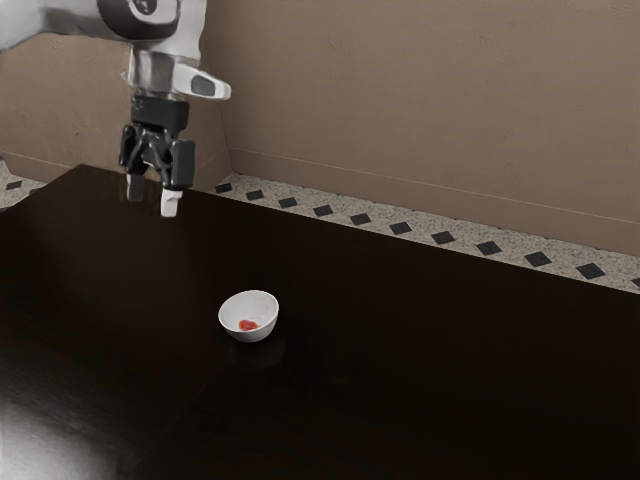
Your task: Take strawberry from the bowl
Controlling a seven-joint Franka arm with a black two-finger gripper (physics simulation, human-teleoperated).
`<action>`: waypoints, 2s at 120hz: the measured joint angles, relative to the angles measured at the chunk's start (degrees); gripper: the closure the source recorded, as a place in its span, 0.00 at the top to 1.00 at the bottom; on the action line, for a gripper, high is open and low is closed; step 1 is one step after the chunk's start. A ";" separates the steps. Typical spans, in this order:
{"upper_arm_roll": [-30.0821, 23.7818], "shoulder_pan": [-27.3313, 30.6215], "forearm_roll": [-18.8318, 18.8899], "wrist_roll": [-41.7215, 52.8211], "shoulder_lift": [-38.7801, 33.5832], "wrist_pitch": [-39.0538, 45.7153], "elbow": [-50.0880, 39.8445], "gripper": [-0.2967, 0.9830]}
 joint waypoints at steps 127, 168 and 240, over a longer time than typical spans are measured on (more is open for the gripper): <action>-4.68 4.71 10.37 54.89 12.75 61.27 -27.38 0.68; -3.71 4.77 11.98 64.72 17.27 69.99 -27.36 0.46; -2.52 4.85 10.81 66.61 19.35 73.73 -27.35 0.40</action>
